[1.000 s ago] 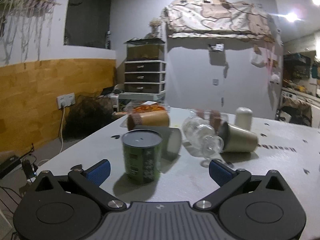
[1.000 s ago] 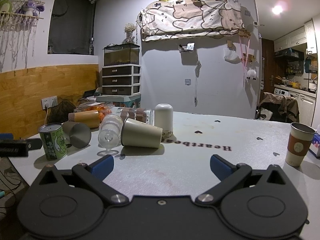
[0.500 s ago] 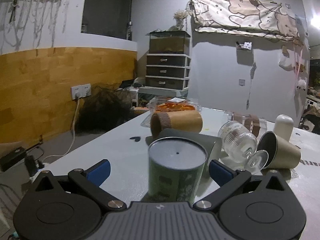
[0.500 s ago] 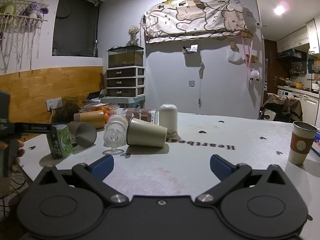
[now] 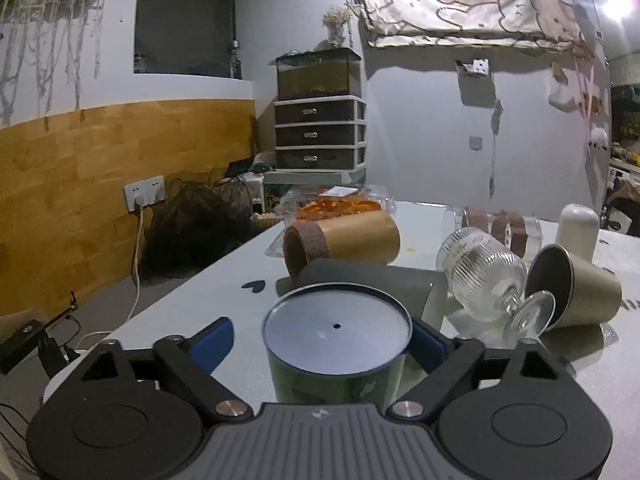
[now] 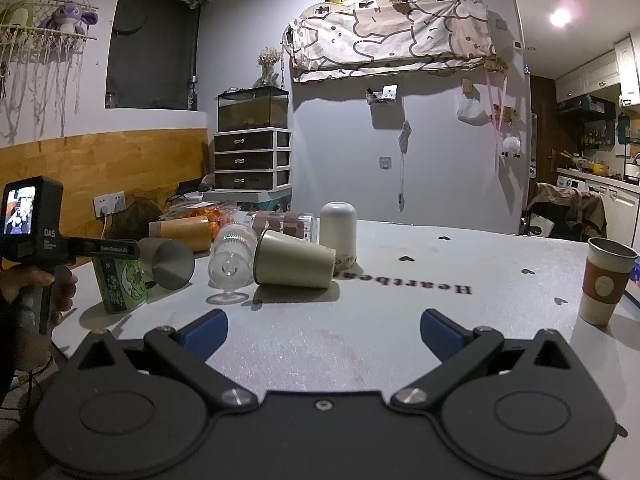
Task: Flip cup upright
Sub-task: 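Move the left gripper onto the green tin can and close around it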
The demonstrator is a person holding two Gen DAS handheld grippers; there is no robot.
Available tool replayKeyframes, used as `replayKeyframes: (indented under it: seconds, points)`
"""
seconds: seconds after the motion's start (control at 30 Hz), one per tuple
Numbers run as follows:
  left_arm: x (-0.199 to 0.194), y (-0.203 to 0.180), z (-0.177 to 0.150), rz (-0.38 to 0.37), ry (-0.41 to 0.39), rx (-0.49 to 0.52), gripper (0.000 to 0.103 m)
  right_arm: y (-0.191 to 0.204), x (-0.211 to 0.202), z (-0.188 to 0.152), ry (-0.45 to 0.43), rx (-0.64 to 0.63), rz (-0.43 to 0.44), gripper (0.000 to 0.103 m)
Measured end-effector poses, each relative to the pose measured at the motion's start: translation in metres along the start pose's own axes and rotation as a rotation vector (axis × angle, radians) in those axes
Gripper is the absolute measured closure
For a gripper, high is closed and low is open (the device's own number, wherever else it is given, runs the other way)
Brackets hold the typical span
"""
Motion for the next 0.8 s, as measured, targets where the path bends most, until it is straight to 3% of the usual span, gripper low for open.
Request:
replayKeyframes:
  seconds: [0.07, 0.37, 0.57, 0.8]
  points:
    - [0.000, 0.000, -0.001, -0.016, 0.008, -0.003, 0.029, 0.001, 0.000, 0.000, 0.000, 0.000, 0.000, 0.000]
    - [-0.022, -0.008, -0.005, -0.068, 0.019, 0.018, 0.029, -0.003, 0.000, 0.000, -0.004, 0.010, -0.007, 0.000]
    - [-0.050, -0.041, -0.005, -0.182, -0.005, 0.053, 0.030, -0.012, -0.005, -0.001, -0.006, 0.034, -0.028, 0.000]
    - [-0.081, -0.109, -0.010, -0.361, -0.024, 0.132, 0.030, -0.031, -0.014, -0.006, -0.002, 0.064, -0.073, 0.000]
Point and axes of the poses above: each gripper's, at about its wrist camera, not at the fingertips, and x roughly the way its jaws point, y to its left, z to its top, the point moved 6 cm from there along x, roughly the way its jaws point, and after that the axes turned 7 degrees about z, right-handed, at the moved point
